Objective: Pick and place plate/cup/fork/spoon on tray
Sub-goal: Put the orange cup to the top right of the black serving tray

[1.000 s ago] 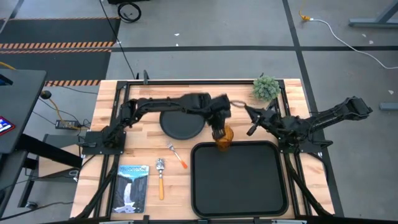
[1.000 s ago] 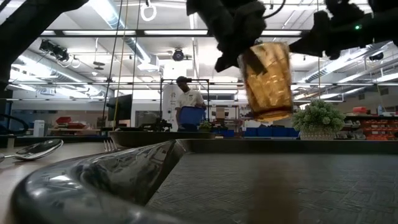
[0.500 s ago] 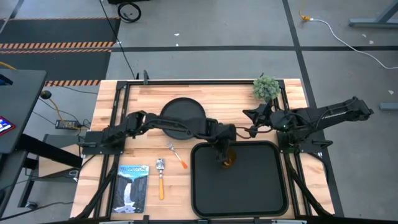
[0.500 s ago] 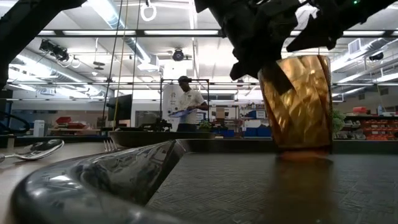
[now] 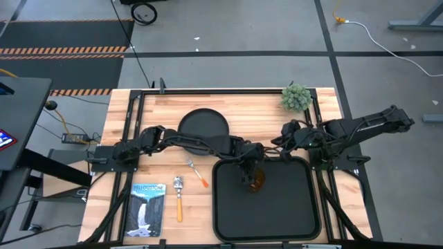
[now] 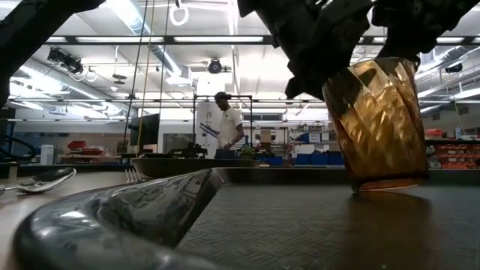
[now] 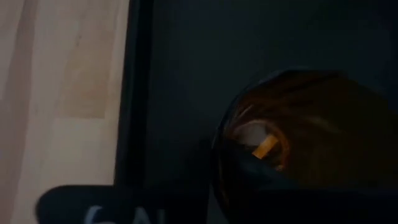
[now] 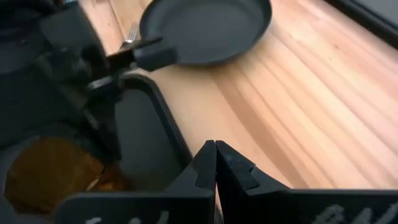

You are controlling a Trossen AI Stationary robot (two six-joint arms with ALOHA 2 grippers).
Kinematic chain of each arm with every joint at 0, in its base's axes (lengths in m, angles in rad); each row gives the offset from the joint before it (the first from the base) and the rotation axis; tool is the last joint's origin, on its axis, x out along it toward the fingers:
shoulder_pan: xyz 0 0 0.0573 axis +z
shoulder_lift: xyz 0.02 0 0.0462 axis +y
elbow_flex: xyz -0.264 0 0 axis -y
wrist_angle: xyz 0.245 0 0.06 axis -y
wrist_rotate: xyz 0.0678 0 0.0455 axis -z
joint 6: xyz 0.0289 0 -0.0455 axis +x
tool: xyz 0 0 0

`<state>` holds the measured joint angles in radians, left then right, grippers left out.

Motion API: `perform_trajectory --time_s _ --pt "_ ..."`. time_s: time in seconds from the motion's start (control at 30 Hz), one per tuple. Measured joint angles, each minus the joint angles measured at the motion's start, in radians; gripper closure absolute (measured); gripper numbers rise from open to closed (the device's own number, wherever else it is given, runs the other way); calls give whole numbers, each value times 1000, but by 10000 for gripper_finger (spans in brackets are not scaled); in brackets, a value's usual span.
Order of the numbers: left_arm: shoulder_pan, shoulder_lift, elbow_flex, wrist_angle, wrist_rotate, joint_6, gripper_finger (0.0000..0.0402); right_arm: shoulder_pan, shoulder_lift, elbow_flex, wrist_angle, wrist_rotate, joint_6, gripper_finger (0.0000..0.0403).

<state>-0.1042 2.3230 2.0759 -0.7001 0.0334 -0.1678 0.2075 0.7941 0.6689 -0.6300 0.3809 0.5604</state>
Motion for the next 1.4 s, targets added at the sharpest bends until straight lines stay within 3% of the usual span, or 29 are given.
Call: perform_trajectory --time_s 0.3,0.7,0.9,1.07,1.27,1.4 --pt "-3 5 -4 51 5 34 274 8 0 0 -7 1 30 394" --pt "-30 -14 -1 73 39 86 251 8 -4 0 -8 4 30 394" --pt "-36 -87 -1 35 -30 144 229 8 -6 0 4 19 21 394" --pt "-58 -142 0 -85 -95 232 229 8 -5 0 7 24 12 394" --pt "-99 -146 -9 -279 -113 217 229 8 -5 0 16 64 -13 394" --pt "-119 -135 -90 -270 -109 187 229 8 -4 0 26 102 -14 394"
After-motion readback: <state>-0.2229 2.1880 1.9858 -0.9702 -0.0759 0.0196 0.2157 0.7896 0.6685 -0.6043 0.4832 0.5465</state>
